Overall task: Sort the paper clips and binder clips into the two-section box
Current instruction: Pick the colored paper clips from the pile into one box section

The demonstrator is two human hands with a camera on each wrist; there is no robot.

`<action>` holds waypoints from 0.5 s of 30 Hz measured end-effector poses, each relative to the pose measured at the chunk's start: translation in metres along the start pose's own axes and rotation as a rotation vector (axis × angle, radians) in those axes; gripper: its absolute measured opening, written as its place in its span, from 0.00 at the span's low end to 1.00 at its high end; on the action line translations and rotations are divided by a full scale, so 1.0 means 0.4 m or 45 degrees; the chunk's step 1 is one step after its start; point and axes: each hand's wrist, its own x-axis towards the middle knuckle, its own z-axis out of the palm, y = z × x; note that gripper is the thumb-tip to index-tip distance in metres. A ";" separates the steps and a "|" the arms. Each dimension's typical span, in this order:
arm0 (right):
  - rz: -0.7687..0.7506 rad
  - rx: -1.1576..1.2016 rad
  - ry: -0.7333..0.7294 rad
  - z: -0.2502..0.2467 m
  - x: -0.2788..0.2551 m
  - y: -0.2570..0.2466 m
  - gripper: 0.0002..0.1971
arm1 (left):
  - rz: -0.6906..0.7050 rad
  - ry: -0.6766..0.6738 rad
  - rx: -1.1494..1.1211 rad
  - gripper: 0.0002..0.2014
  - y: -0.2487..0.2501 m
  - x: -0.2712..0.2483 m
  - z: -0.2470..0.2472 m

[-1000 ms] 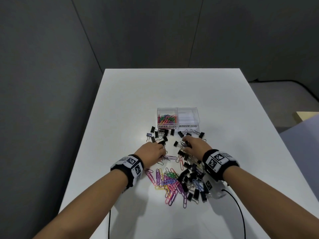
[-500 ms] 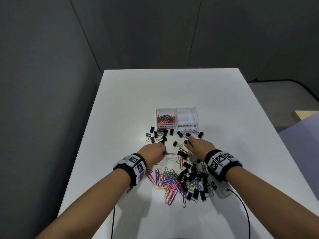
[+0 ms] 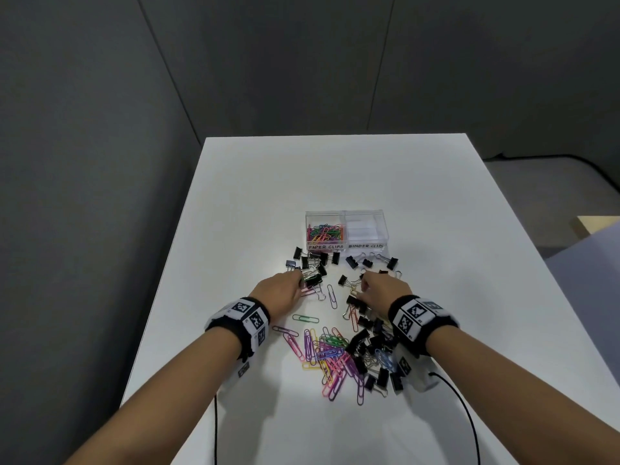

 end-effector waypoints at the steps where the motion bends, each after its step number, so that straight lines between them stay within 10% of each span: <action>1: 0.008 0.010 -0.001 0.002 0.001 -0.002 0.11 | -0.009 0.013 0.029 0.10 0.000 -0.001 0.000; 15: -0.070 -0.044 -0.064 0.012 0.001 -0.004 0.04 | -0.046 -0.017 0.078 0.19 -0.020 -0.003 0.004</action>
